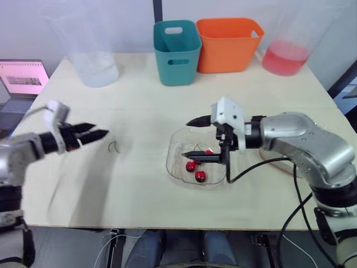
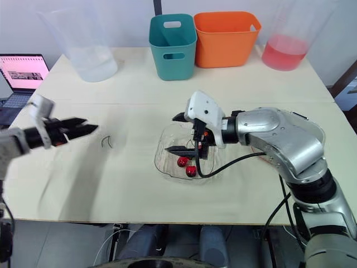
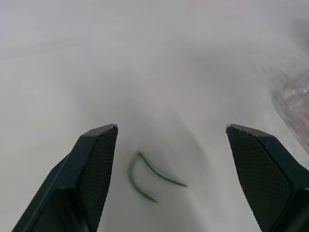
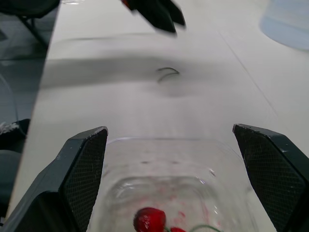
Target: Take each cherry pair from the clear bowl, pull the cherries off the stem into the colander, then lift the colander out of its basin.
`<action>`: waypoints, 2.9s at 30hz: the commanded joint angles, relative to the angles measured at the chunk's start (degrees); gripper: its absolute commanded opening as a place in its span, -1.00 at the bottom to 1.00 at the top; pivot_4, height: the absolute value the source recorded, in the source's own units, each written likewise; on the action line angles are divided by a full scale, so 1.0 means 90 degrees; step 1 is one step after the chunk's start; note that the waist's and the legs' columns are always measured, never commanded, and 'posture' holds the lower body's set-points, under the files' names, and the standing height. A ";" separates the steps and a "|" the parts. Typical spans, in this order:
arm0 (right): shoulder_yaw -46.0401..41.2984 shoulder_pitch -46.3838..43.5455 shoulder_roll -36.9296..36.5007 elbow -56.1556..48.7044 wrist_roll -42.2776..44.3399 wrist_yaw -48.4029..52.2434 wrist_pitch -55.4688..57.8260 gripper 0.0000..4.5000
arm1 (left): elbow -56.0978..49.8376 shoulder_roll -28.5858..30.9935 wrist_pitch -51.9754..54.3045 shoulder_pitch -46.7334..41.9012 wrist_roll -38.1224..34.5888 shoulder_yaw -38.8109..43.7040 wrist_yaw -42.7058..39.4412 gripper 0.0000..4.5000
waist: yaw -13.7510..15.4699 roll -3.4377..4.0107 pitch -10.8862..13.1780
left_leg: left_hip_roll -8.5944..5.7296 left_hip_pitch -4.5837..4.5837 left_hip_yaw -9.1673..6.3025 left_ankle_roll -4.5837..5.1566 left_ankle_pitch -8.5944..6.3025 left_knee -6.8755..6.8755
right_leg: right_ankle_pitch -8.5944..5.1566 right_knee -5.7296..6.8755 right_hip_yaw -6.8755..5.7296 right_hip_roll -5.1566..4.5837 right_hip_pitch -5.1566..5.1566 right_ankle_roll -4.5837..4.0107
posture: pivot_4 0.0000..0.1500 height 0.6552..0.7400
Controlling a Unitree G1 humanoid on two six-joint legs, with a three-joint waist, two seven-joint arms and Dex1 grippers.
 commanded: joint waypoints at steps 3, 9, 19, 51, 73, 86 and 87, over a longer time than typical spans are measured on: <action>-0.1111 0.0094 -0.0470 0.0166 0.0194 -0.0012 0.0178 0.99 | -0.1215 -0.0094 0.0038 -0.0053 -0.0575 0.0015 -0.0449 0.74 | 0.0031 0.0000 0.0000 | -0.0003 -0.0001 -0.0001 0.0001 -0.0001 0.0001 | 0.0000 -0.0003 -0.0001 -0.0003 0.0004 0.0000 | 1.00 1.00; -0.1937 0.0742 -0.1412 0.0227 0.0236 0.0215 0.0359 0.99 | -0.2970 -0.0024 0.0346 0.0250 -0.0782 -0.0311 -0.0217 0.74 | -0.0018 0.0000 0.0000 | 0.0002 -0.0002 0.0007 0.0003 -0.0002 -0.0001 | 0.0000 -0.0006 0.0001 -0.0001 0.0001 0.0000 | 1.00 1.00; -0.0592 -0.0176 -0.1424 -0.0445 0.0715 0.0287 0.1409 0.99 | -0.3336 0.0265 0.0167 0.0241 -0.0596 -0.0826 -0.0459 0.74 | -0.0011 0.0010 0.0003 | 0.0031 0.0006 0.0028 0.0015 -0.0009 -0.0005 | 0.0008 -0.0010 0.0014 0.0024 -0.0003 -0.0014 | 1.00 1.00; 0.2814 -0.1662 0.0788 0.1544 -0.1673 -0.0180 0.2618 -0.28 | -0.4064 -0.0464 -0.0200 0.0593 -0.0533 -0.1396 -0.0016 0.76 | 0.0002 0.0010 0.0003 | 0.0026 0.0000 0.0021 -0.0003 -0.0013 0.0000 | 0.0010 -0.0011 0.0014 0.0024 -0.0008 -0.0016 | 1.00 1.00; 0.3087 -0.1704 0.1355 0.2354 -0.2079 -0.0475 0.2238 -0.97 | -0.4139 -0.0200 -0.0382 0.0880 -0.0275 -0.1444 -0.0053 0.76 | -0.0006 0.0011 0.0002 | 0.0023 0.0000 0.0017 -0.0025 -0.0001 -0.0001 | 0.0010 -0.0006 0.0014 0.0025 -0.0010 -0.0017 | 1.00 1.00; 0.2517 -0.1802 0.0682 0.0789 -0.1741 -0.0010 0.2040 -0.97 | -0.3891 -0.0127 -0.0436 0.0818 -0.0240 -0.1448 -0.0198 0.76 | -0.0012 0.0011 0.0003 | 0.0024 0.0000 0.0016 -0.0008 -0.0011 -0.0003 | 0.0010 -0.0005 0.0013 0.0025 -0.0014 -0.0017 | 1.00 1.00; 0.2556 -0.1794 0.0601 0.0717 -0.1764 0.0048 0.1914 -0.97 | -0.3871 -0.0124 -0.0444 0.0806 -0.0235 -0.1455 -0.0212 0.76 | -0.0010 0.0011 0.0003 | 0.0024 -0.0002 0.0016 -0.0008 -0.0011 -0.0002 | 0.0010 -0.0006 0.0014 0.0025 -0.0014 -0.0016 | 1.00 1.00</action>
